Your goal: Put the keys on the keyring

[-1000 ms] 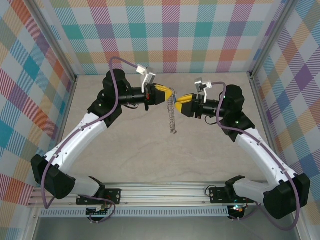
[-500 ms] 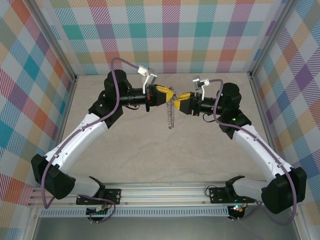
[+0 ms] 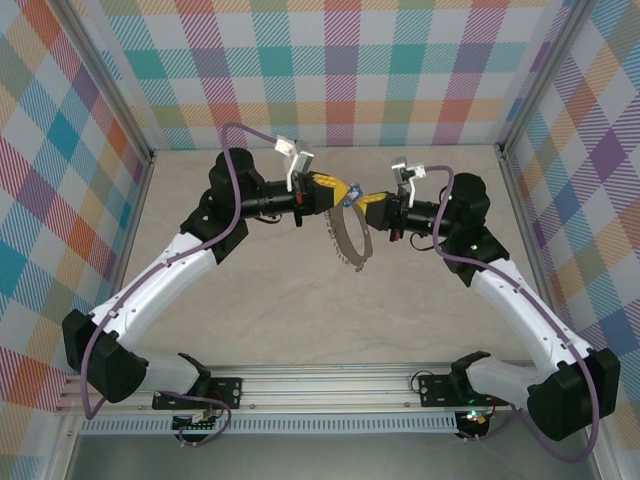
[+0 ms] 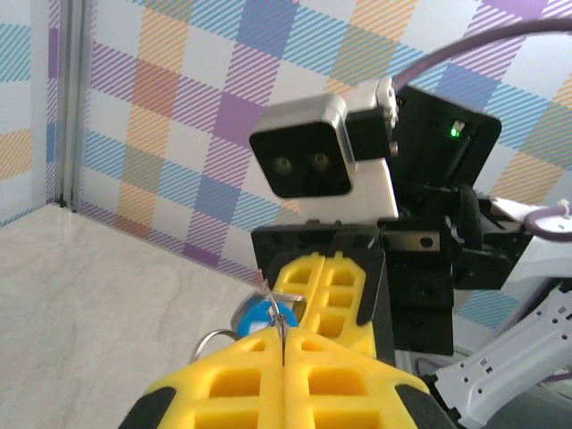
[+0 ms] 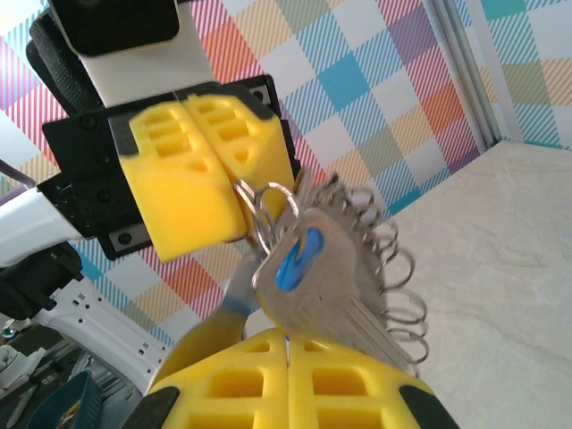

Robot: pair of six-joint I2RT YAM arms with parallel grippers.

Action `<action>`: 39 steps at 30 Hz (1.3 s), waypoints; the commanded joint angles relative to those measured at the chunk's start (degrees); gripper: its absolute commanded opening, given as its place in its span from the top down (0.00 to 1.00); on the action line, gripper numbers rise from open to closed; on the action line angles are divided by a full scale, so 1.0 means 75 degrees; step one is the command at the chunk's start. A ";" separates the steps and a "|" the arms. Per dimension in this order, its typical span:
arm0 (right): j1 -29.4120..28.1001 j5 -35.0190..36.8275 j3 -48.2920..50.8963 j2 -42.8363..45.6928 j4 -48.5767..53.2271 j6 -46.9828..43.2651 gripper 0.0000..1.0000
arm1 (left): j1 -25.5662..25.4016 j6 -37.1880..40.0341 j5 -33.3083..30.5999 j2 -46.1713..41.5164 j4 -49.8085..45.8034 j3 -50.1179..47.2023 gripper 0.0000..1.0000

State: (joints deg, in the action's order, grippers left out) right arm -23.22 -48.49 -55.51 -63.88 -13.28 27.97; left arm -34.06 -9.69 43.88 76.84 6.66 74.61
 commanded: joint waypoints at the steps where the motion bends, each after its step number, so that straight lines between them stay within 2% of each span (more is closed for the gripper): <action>1: 0.0003 -0.0033 0.0254 0.0091 -0.0385 0.0106 1.00 | -0.0028 -0.0226 -0.0279 -0.0346 0.0889 -0.0116 1.00; 10: -0.0016 -0.0079 0.0576 -0.0095 -0.0859 0.0439 1.00 | -0.0028 -0.0320 -0.0402 -0.0534 0.1187 -0.0289 1.00; 13: -0.0021 0.0129 0.0524 0.0101 -0.0595 0.0278 1.00 | -0.0034 -0.0337 -0.0363 -0.0522 0.1187 -0.0282 1.00; 15: -0.0021 0.0358 0.0427 0.0311 -0.0283 0.0087 0.73 | -0.0040 -0.0336 -0.0343 -0.0519 0.1187 -0.0286 1.00; 16: -0.0027 0.0481 0.0374 0.0406 -0.0123 0.0004 0.64 | -0.0040 -0.0341 -0.0345 -0.0501 0.1181 -0.0275 1.00; 18: -0.0021 0.0730 0.0283 0.0570 0.0173 -0.0162 0.58 | -0.0049 -0.0341 -0.0311 -0.0471 0.1152 -0.0256 1.00; 23: -0.0078 0.1277 0.0052 0.0721 0.0617 -0.0442 0.51 | -0.0084 -0.0338 -0.0292 -0.0441 0.1128 -0.0235 1.00; 31: -0.0410 0.1514 -0.0458 0.0411 0.0951 -0.0829 0.40 | -0.0141 -0.0295 -0.0294 -0.0405 0.1047 -0.0152 1.00; 39: -0.0572 0.1861 -0.0720 0.0117 0.0982 -0.0999 0.40 | -0.0198 -0.0298 -0.0242 -0.0352 0.1017 -0.0100 1.00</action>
State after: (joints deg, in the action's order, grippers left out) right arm -27.18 -36.05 -58.67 -62.30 -6.26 22.26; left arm -34.89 -11.60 41.06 74.65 12.16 72.44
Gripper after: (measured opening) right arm 0.600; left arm 0.048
